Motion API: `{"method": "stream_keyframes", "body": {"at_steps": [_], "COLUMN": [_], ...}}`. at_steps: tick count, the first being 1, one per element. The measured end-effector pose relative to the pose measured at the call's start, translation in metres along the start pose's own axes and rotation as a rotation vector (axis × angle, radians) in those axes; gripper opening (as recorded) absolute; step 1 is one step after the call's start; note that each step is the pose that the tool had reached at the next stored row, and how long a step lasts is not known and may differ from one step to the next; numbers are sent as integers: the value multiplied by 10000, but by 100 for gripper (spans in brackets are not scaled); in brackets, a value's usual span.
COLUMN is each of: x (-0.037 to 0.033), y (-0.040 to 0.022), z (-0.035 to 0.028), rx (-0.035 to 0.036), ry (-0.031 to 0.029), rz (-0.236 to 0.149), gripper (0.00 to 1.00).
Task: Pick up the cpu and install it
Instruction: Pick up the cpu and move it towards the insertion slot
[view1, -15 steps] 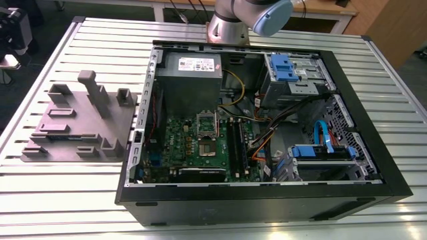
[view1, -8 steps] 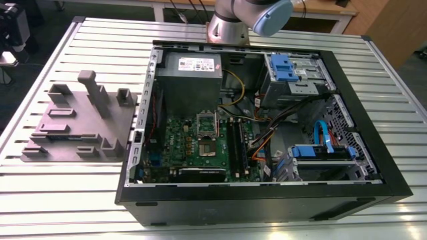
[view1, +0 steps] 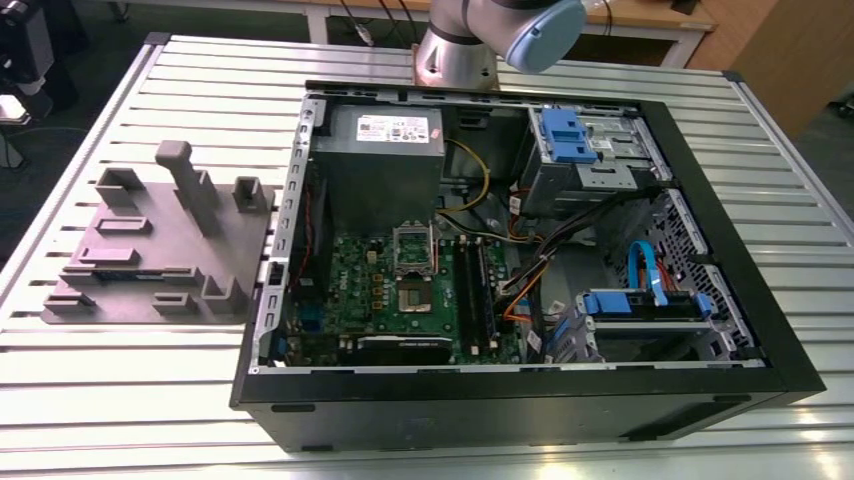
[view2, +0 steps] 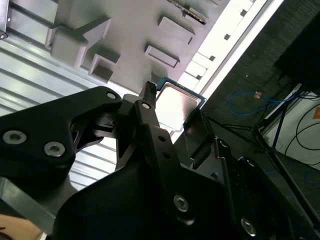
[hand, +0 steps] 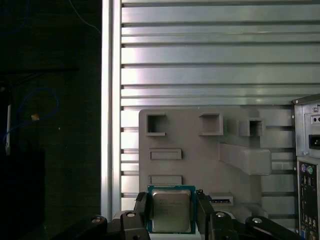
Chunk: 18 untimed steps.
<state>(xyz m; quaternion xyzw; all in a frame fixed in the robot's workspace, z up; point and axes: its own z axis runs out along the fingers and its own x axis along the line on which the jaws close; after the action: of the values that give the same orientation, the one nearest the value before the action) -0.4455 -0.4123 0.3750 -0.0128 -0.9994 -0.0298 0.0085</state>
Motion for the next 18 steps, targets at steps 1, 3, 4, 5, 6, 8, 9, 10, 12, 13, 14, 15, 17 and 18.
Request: {"method": "stream_keyframes", "body": {"at_steps": [1,3,4,5,6,8,9,10,12,13,14,15,17,18], "x": [0,1,1,1,1,2,2,2,2,2,2,2,2,2], "y": [1,2,3,3,4,7,7,7,8,8,8,8,8,8], "z": [-10,-33,-45,-57,-67,-80,-86,-91,-92,-96,-100,-101,-102,-103], "rx": [1,0,1,1,0,0,0,0,0,1,1,1,1,2], "ry": [1,2,2,0,0,-1,-2,-1,-2,-1,-1,0,0,0], "rz": [0,0,0,0,0,0,0,1,0,0,0,0,0,0], "gripper": [47,47,47,47,47,47,47,47,47,47,47,47,47,47]}}
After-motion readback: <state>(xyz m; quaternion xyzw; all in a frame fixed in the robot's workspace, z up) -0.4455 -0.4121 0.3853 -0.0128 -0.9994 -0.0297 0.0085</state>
